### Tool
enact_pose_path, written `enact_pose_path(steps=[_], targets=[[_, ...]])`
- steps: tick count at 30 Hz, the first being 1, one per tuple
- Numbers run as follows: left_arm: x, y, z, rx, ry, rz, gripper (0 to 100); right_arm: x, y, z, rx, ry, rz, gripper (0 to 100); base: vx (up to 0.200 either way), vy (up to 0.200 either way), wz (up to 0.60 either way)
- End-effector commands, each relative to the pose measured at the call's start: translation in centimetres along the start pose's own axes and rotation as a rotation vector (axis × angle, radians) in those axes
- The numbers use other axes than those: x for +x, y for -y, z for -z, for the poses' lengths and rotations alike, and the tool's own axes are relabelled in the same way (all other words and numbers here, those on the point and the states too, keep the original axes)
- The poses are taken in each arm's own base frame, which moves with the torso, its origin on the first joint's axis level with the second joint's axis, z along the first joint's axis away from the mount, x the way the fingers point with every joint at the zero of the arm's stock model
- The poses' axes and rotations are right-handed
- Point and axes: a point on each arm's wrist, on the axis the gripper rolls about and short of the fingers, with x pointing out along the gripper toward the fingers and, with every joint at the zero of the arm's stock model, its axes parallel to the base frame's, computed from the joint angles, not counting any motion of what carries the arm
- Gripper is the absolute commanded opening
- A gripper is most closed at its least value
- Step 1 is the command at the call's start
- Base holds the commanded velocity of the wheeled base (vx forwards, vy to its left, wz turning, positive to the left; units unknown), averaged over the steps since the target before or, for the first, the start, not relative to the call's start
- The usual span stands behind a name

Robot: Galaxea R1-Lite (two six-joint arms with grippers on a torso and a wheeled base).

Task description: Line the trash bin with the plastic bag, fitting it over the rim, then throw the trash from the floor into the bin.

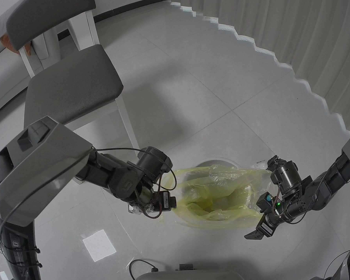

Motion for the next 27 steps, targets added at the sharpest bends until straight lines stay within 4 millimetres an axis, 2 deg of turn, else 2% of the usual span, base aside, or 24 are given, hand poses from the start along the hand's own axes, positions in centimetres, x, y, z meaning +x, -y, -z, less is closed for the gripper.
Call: enact_pose_path(steps=[1,6,12,20,23,27], targets=[[1.8,1.0,1.5,0.047,-0.040,-0.016,100,0.2,-0.5,0.1,-0.010,-0.008,-0.014,100,0.000,0.000,0.00],[3.6,1.1,2.1,0.120,-0.043,-0.078,100,0.5,-0.5,-0.2,-0.004,-0.003,-0.020,100,0.000,0.000,0.00],[4.0,1.1,1.7,0.141,-0.027,-0.074,100,1.0,-0.4,-0.2,0.002,-0.015,-0.025,100,0.000,0.000,0.00],[2.9,1.0,1.1,0.078,-0.005,-0.026,100,1.3,-0.1,-0.7,0.007,-0.006,-0.020,100,0.000,0.000,0.00],[1.6,1.4,0.2,0.013,0.038,0.040,100,1.1,0.0,-0.8,0.022,0.003,-0.016,100,0.000,0.000,0.00],[1.5,1.0,0.8,-0.017,0.026,0.036,100,1.2,-0.1,-0.7,0.038,-0.001,-0.016,100,0.000,0.000,0.00]])
